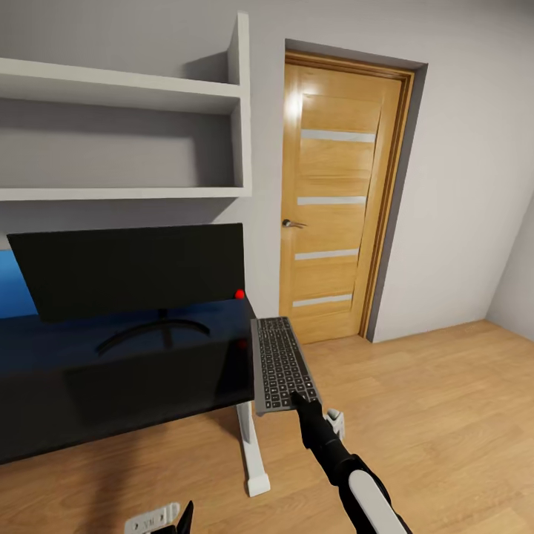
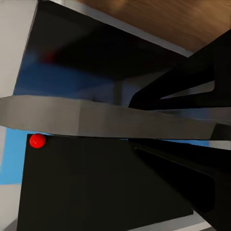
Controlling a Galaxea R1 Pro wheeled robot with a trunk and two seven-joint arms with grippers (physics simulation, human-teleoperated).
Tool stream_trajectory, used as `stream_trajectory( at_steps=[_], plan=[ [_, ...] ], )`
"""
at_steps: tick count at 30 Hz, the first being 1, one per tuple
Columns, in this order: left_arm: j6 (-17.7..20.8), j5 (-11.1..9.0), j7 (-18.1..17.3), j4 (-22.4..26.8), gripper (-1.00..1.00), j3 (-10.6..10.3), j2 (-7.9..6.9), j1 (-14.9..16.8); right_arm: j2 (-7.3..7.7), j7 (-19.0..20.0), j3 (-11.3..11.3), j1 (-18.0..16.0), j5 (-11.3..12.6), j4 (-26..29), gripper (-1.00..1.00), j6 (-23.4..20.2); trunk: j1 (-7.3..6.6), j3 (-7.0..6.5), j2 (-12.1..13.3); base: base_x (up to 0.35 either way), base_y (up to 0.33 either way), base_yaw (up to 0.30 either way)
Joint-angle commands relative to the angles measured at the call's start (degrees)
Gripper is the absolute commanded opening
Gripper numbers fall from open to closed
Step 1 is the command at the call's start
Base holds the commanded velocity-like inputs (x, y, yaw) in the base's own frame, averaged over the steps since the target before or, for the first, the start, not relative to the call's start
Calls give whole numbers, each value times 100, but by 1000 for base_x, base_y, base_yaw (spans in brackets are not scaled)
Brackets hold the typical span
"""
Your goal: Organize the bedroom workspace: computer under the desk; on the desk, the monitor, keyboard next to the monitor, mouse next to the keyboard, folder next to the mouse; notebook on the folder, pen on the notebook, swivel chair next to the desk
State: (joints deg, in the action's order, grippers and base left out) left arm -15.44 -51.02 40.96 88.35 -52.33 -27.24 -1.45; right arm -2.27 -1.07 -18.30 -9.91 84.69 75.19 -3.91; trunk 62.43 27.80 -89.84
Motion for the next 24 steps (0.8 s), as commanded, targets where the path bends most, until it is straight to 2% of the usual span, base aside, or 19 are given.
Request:
stream_trajectory(
  at_steps=[1, 12, 14, 16, 20, 24],
  plan=[
    [-36, -49, 8, -7, 100, -13, -1, 4, -1, 11, -5, -2, 56, -3, -100, -19, 2, 5, -3, 54, 0, 0],
    [-37, -57, 7, -65, 100, -25, 12, 4, -13, 11, -25, -2, 57, -9, -100, -9, 2, 5, -3, 53, 54, 0],
    [-36, -56, 8, -71, 100, -92, 15, 4, -21, 5, -25, -2, 51, -27, -100, 43, 2, 5, -3, 4, 4, 18],
    [-38, -56, 14, -76, 100, -190, 17, 4, -82, 3, -34, -2, 47, -98, -100, 209, 2, 5, -3, 2, 2, 28],
    [-38, -51, 16, -77, 100, -233, 17, 4, -251, -5, -45, -2, 21, -239, -100, 344, 2, 5, -3, 0, 0, 8],
    [-38, -50, 17, -80, 100, -244, 17, 4, -305, -7, -50, -2, 9, -285, -100, 369, 2, 5, -3, 0, 0, 1]
  ],
)
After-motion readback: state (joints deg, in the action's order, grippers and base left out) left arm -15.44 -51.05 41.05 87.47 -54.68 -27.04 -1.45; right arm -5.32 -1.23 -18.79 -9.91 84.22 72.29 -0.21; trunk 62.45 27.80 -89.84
